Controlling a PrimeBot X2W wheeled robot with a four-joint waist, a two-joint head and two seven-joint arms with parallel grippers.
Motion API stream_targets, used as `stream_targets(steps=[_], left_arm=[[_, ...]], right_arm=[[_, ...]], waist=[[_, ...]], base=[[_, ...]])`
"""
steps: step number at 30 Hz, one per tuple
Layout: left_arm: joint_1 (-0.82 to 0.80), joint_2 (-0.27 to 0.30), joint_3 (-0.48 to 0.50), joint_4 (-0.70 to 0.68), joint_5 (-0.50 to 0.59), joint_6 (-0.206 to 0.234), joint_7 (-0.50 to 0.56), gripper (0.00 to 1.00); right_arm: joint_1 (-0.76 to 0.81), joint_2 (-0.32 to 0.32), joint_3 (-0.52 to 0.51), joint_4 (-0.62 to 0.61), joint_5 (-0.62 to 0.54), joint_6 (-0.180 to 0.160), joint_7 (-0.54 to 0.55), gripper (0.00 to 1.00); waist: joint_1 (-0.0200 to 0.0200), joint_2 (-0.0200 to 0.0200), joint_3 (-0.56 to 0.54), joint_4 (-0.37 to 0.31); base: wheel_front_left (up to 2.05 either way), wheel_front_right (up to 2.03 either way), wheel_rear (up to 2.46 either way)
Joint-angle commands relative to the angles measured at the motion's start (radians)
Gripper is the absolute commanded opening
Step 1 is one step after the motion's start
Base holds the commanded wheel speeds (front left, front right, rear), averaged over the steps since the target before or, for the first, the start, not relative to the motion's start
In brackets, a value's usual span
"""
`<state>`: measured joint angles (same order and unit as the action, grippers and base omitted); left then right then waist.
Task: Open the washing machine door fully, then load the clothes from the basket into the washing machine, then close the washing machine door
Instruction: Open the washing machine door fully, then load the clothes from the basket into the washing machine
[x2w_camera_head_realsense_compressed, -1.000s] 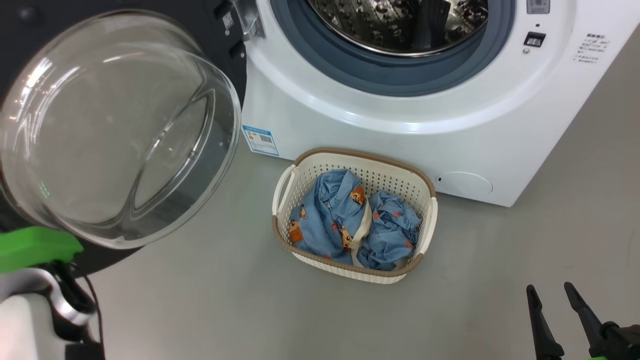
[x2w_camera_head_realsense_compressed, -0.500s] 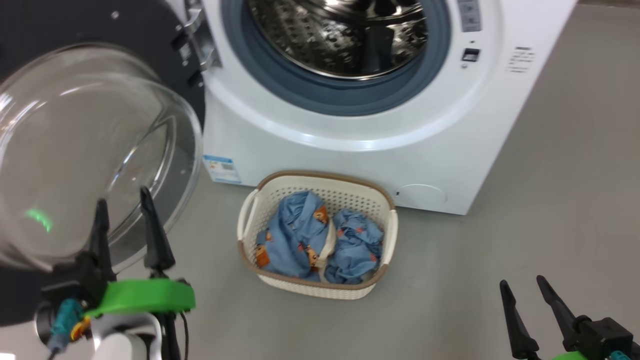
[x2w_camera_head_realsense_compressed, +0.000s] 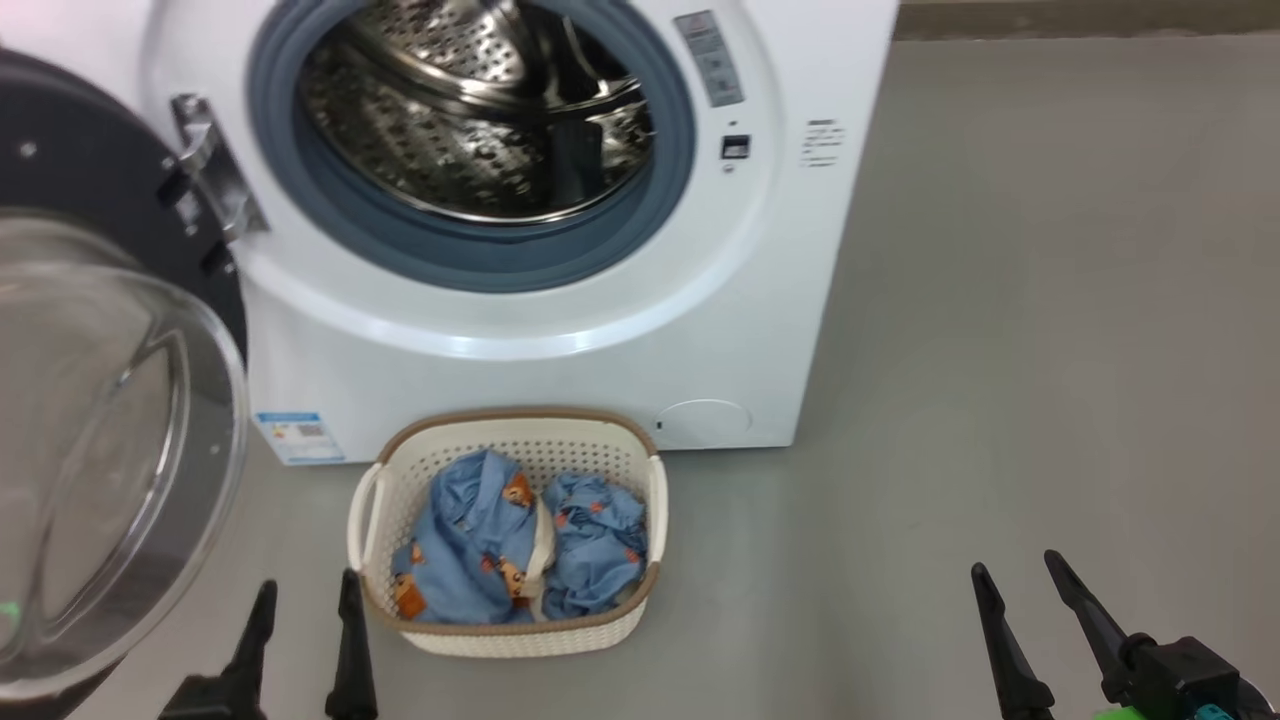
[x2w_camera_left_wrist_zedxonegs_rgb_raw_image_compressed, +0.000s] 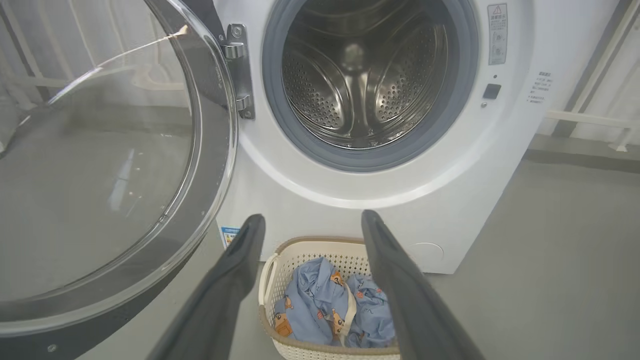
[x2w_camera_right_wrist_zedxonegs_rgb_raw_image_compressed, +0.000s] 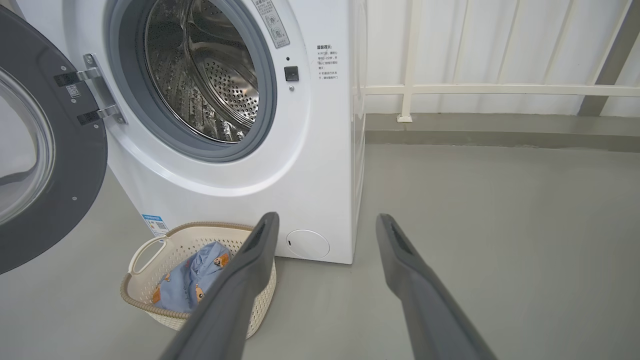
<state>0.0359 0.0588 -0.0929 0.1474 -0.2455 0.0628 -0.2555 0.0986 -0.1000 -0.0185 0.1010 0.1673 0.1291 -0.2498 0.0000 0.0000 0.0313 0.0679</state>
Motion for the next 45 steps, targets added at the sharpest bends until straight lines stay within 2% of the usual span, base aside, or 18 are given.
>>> stream_targets(steps=[1, 14, 18, 35, 45], left_arm=[[0.005, 0.011, 0.048, -0.020, 0.010, -0.010, -0.006, 1.00], [0.111, -0.008, 0.118, -0.046, -0.002, -0.053, -0.006, 1.00], [0.126, -0.008, 0.130, -0.041, -0.024, -0.050, -0.006, 1.00], [0.124, -0.008, 0.147, -0.051, 0.007, -0.043, -0.006, 1.00], [0.121, -0.008, 0.153, -0.045, 0.006, -0.042, -0.006, 1.00]], right_arm=[[-0.003, -0.007, 0.016, -0.032, -0.009, 0.002, -0.012, 1.00], [0.053, 0.022, -0.020, -0.044, -0.012, 0.002, -0.012, 1.00], [0.060, 0.030, -0.031, -0.045, -0.012, 0.002, -0.012, 1.00], [0.052, 0.035, -0.027, -0.047, -0.015, 0.002, -0.012, 1.00], [0.047, 0.028, -0.022, -0.047, -0.011, 0.002, -0.012, 1.00]], waist=[[0.0000, 0.0000, -0.039, -0.058], [0.0000, 0.0000, -0.048, -0.094], [0.0000, 0.0000, -0.045, -0.092], [0.0000, 0.0000, -0.032, -0.083], [0.0000, 0.0000, -0.016, -0.088]], base=[[0.00, 0.00, 0.00], [0.00, 0.00, 0.00], [0.00, 0.00, 0.00], [0.05, -0.05, 0.00], [1.27, -1.30, 0.03]])
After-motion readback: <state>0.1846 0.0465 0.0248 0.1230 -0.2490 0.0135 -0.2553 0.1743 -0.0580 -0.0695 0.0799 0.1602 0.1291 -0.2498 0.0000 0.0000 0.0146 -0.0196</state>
